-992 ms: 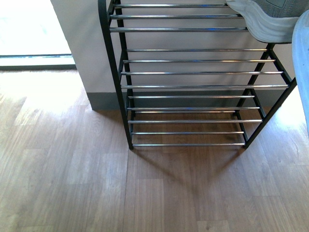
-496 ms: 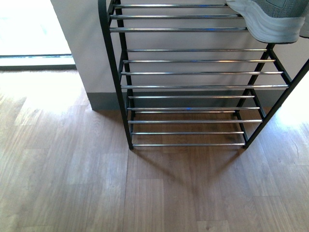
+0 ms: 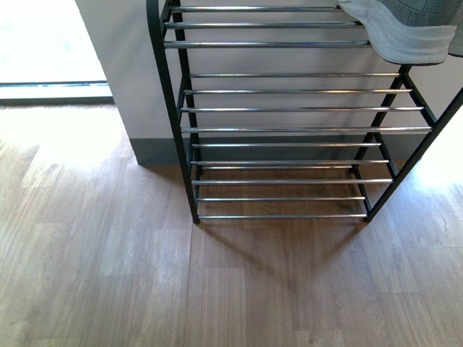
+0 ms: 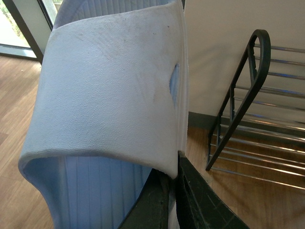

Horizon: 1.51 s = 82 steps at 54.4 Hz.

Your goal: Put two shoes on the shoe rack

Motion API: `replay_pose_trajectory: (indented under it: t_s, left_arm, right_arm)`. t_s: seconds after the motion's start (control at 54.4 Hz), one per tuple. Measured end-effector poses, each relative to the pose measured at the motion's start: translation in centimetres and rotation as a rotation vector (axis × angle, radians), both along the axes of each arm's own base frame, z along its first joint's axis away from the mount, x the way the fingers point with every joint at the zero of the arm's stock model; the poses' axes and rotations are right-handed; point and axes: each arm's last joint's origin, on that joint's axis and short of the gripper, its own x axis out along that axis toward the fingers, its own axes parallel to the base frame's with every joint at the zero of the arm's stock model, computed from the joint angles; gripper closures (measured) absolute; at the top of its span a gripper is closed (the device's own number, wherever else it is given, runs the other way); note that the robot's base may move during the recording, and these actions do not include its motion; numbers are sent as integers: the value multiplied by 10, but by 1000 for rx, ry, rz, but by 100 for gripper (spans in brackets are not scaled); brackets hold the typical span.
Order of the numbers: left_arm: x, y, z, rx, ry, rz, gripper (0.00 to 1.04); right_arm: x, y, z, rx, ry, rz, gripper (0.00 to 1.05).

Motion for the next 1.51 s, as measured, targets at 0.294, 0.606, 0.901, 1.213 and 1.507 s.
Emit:
replay_pose_trajectory:
  t_s: [0.294, 0.606, 0.901, 1.213, 1.507]
  left_arm:
    - [0, 0, 0, 0, 0, 1, 103]
    - [0, 0, 0, -1, 0, 1, 103]
    - [0, 0, 0, 0, 0, 0, 103]
    - [0, 0, 0, 0, 0, 1, 103]
    - [0, 0, 0, 0, 0, 0, 103]
  right_arm:
    - [72, 60, 55, -31, -40, 119, 103]
    - [163, 138, 64, -152, 77, 240, 103]
    - [213, 142, 25, -313, 236, 135, 103]
    - [245, 129, 5, -395, 317, 34, 103]
    - [267, 127, -1, -390, 372, 7, 103]
